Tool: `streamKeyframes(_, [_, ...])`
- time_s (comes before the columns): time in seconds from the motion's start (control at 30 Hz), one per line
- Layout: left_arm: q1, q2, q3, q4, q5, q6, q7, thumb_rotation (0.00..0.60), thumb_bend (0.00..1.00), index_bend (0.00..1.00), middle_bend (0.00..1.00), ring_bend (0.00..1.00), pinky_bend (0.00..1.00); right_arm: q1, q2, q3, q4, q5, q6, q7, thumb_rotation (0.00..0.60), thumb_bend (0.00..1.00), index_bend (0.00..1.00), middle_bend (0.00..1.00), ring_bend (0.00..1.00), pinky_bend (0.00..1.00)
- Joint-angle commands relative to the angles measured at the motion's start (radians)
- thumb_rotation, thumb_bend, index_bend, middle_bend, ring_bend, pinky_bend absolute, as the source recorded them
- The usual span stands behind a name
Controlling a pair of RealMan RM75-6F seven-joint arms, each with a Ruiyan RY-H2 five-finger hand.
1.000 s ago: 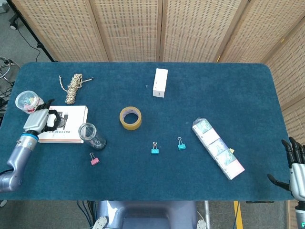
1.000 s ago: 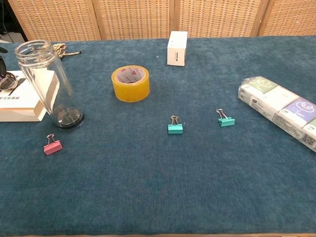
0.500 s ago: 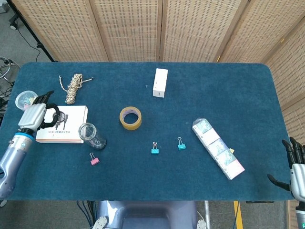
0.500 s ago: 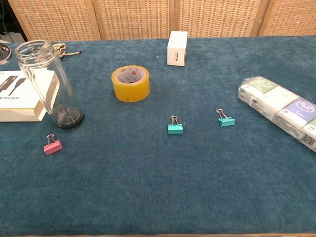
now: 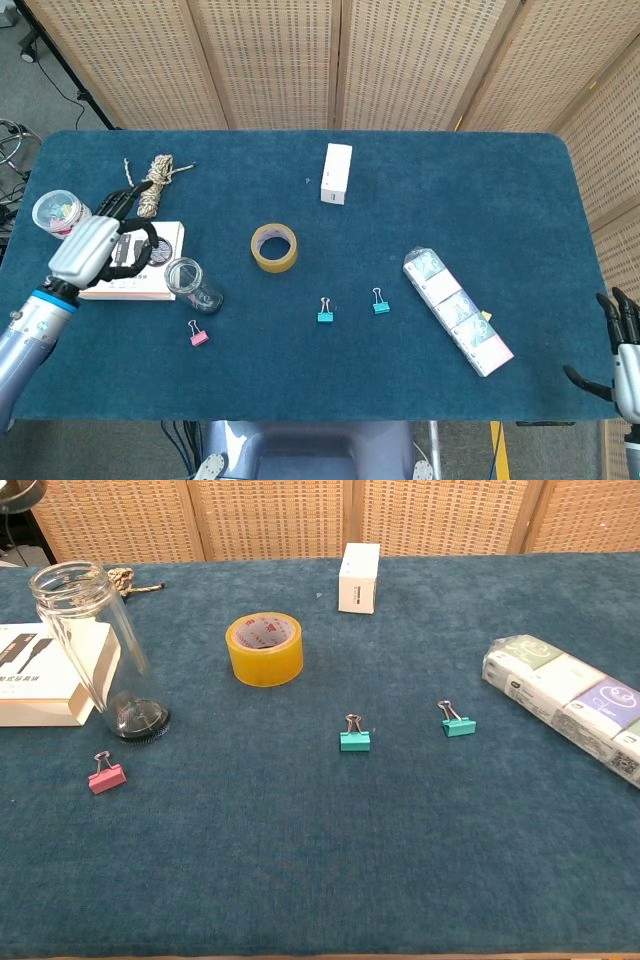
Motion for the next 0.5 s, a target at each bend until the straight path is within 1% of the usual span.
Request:
streamKeyframes(0.03, [-0.022, 0.03, -0.015, -0.068, 0.012, -0.01, -0.01, 0.6, 0.5, 0.57, 0.0, 0.0, 0.0, -0.001, 0.002, 0.001, 0.001, 0.0, 0.002, 0.004, 0.6, 0.0, 0.0, 0.0, 0.0, 0.0])
streamKeyframes(0.23, [-0.047, 0.021, -0.007, -0.104, -0.008, -0.031, 0.027, 0.6, 0.5, 0.57, 0.0, 0.0, 0.0, -0.003, 0.006, 0.004, 0.005, 0.004, 0.004, 0.019, 0.6, 0.0, 0.0, 0.0, 0.0, 0.0])
streamKeyframes(0.5, [-0.054, -0.023, 0.017, -0.072, -0.034, -0.036, 0.027, 0.6, 0.5, 0.57, 0.0, 0.0, 0.0, -0.003, 0.008, 0.006, 0.008, 0.006, 0.002, 0.028, 0.6, 0.0, 0.0, 0.0, 0.0, 0.0])
